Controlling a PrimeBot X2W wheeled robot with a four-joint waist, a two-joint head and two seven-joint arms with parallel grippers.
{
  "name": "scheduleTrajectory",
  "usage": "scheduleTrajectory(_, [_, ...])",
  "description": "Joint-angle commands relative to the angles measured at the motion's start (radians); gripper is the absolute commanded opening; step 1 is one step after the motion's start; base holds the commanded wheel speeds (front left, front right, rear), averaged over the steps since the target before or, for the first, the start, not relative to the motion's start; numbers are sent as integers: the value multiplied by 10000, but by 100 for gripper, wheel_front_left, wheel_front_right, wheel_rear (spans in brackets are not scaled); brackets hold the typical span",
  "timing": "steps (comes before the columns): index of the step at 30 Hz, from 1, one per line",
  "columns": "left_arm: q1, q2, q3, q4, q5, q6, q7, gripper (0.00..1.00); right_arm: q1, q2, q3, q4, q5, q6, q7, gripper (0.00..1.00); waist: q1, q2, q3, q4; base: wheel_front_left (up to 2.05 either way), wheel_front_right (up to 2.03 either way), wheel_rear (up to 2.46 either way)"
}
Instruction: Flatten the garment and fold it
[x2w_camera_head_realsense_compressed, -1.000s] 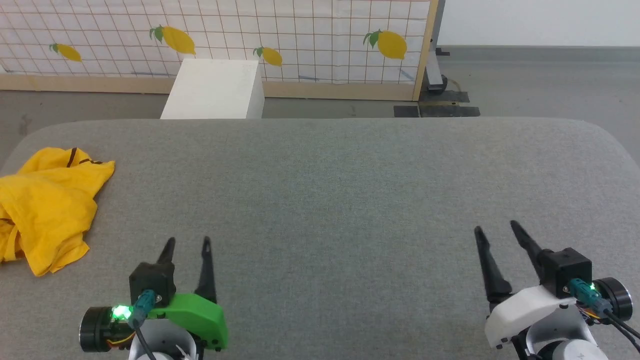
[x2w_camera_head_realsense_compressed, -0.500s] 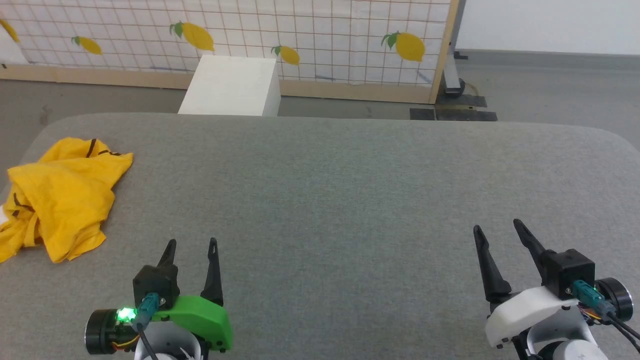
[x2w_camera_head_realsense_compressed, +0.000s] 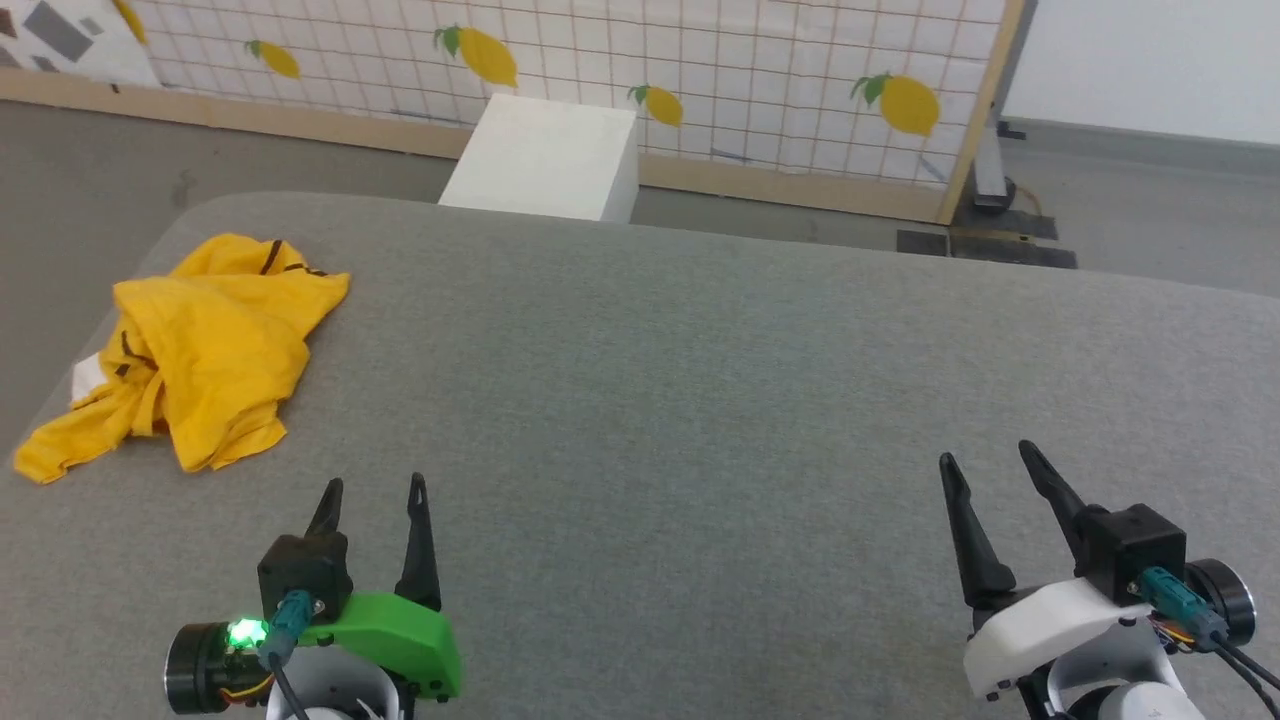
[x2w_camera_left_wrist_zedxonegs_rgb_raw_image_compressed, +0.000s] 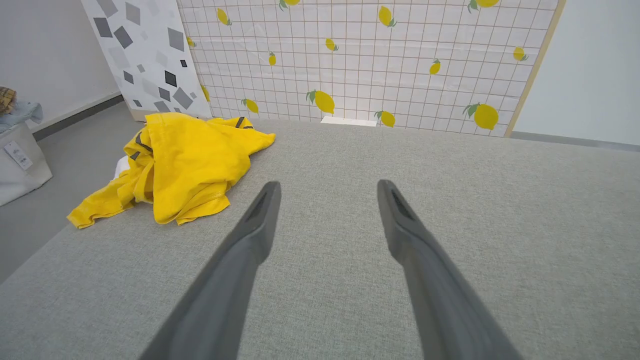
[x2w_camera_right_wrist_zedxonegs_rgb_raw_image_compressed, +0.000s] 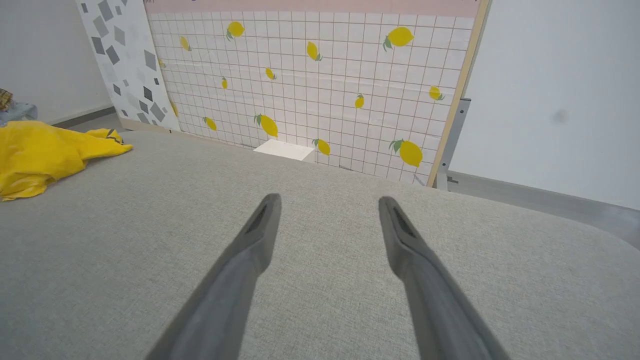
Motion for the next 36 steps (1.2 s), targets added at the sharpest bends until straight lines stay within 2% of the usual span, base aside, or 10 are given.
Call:
scheduleTrajectory(1, [-37, 80, -37, 23, -154, 84, -108, 100, -85, -6, 43, 47, 85, 19, -104, 100, -1, 0, -19, 248, 0, 0, 0])
scheduleTrajectory(36, [11, 484, -553, 302, -1023, 1038, -869, 100, -154, -10, 322, 422, 607, 43, -864, 100, -1, 0, -126, 2544, 0, 0, 0])
